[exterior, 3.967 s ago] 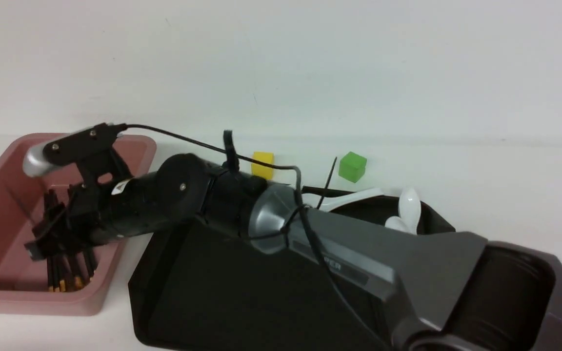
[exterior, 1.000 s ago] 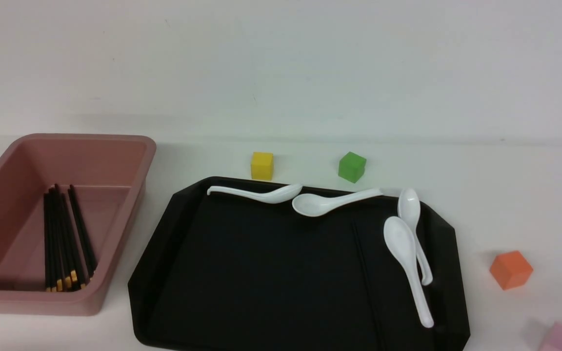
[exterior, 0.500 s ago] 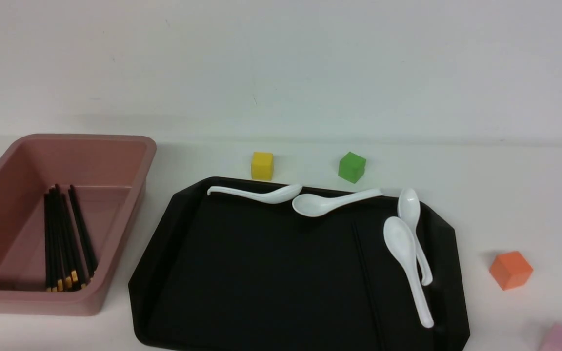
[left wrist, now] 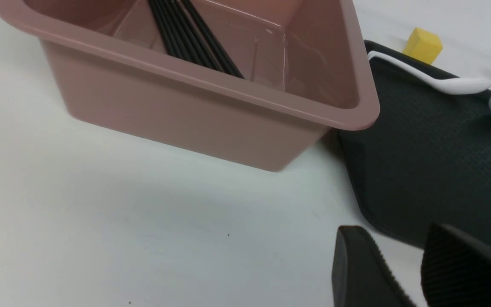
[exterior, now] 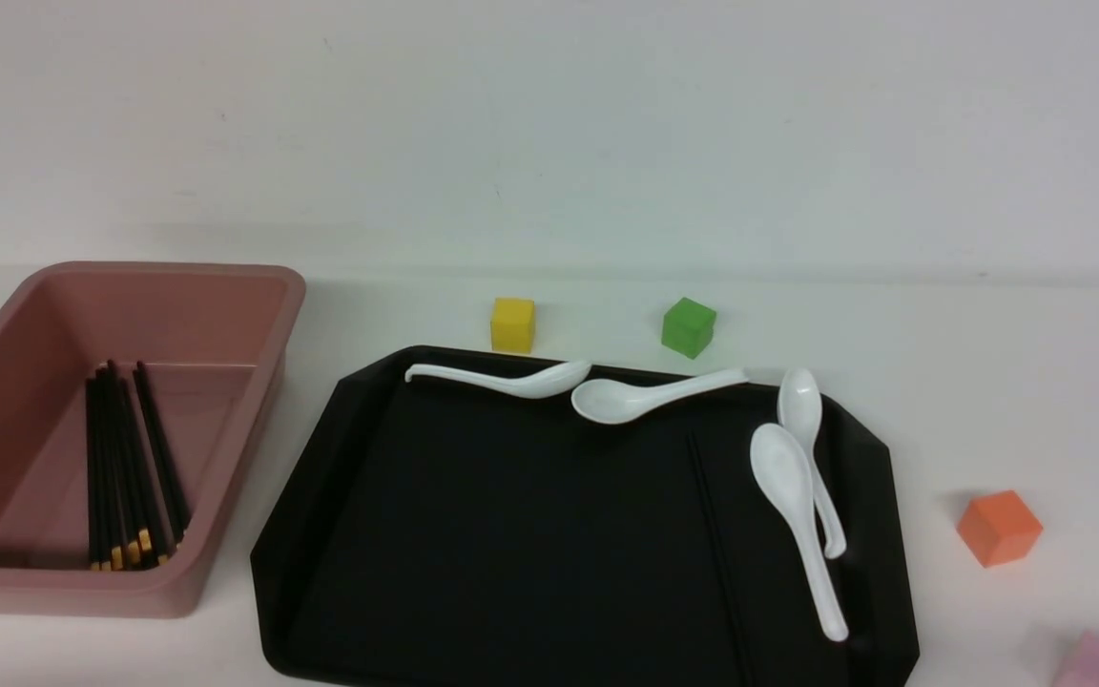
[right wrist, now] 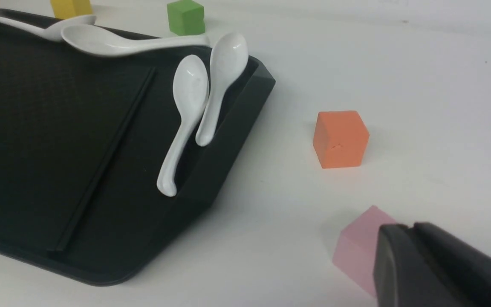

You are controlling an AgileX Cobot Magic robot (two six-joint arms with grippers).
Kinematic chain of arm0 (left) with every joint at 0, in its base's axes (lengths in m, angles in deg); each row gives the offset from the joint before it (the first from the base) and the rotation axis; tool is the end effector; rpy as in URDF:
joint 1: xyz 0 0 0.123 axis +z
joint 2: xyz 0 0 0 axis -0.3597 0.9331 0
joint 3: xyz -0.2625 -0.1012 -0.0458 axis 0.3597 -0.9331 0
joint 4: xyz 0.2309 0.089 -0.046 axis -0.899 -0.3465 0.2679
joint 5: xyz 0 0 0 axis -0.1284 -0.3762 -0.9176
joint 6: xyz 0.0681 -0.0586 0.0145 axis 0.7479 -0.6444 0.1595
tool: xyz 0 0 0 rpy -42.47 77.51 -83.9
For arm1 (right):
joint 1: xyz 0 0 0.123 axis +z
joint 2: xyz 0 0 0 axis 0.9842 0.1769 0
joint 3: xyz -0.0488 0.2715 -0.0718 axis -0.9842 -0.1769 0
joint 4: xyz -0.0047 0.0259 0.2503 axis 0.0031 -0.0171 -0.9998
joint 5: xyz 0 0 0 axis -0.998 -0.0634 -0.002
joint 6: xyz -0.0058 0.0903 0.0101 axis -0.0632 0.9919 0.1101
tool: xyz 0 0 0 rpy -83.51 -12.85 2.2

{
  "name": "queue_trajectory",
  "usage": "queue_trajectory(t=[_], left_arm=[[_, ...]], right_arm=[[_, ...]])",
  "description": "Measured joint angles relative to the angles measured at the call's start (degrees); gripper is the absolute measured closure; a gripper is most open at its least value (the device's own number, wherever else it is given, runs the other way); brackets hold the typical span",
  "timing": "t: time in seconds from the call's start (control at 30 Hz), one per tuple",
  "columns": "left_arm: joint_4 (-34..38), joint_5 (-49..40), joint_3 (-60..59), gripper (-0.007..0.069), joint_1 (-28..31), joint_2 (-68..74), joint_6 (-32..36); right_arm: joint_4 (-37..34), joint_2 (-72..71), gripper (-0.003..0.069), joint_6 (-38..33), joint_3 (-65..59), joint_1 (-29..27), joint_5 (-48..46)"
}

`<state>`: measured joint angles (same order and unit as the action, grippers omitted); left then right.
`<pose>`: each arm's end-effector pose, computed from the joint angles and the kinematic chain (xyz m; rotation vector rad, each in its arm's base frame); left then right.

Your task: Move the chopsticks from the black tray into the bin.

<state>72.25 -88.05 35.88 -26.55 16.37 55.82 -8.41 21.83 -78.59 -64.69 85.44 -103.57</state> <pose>0.0520 -0.0050 0.1694 -0.2572 1.8807 -0.3159 0.0524 0.0061 0.1746 -0.0939 1.8553 0.0828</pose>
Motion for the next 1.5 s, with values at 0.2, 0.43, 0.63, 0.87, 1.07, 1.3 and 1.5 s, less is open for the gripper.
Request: queue_trajectory(t=[0.2,0.43,0.63,0.87,1.07,1.3,1.5], left_arm=[[0.0,0.0,0.0,0.0386,0.0,0.0,0.0],[0.0,0.0,0.0,0.0386,0.0,0.0,0.0],[0.0,0.0,0.0,0.0386,0.0,0.0,0.0],[0.0,0.0,0.0,0.0386,0.0,0.0,0.0],[0.0,0.0,0.0,0.0386,0.0,0.0,0.0],[0.0,0.0,0.0,0.0386,0.0,0.0,0.0],[0.0,0.0,0.0,0.0386,0.0,0.0,0.0]], right_arm=[[0.0,0.0,0.0587,0.0,0.0,0.0,0.0],[0.0,0.0,0.0576,0.0,0.0,0.0,0.0],[0.0,0.0,0.0568,0.0,0.0,0.0,0.0],[0.0,0.0,0.0558,0.0,0.0,0.0,0.0],[0.0,0.0,0.0551,0.0,0.0,0.0,0.0],[0.0,0.0,0.0545,0.0,0.0,0.0,0.0],[0.0,0.0,0.0541,0.0,0.0,0.0,0.0]])
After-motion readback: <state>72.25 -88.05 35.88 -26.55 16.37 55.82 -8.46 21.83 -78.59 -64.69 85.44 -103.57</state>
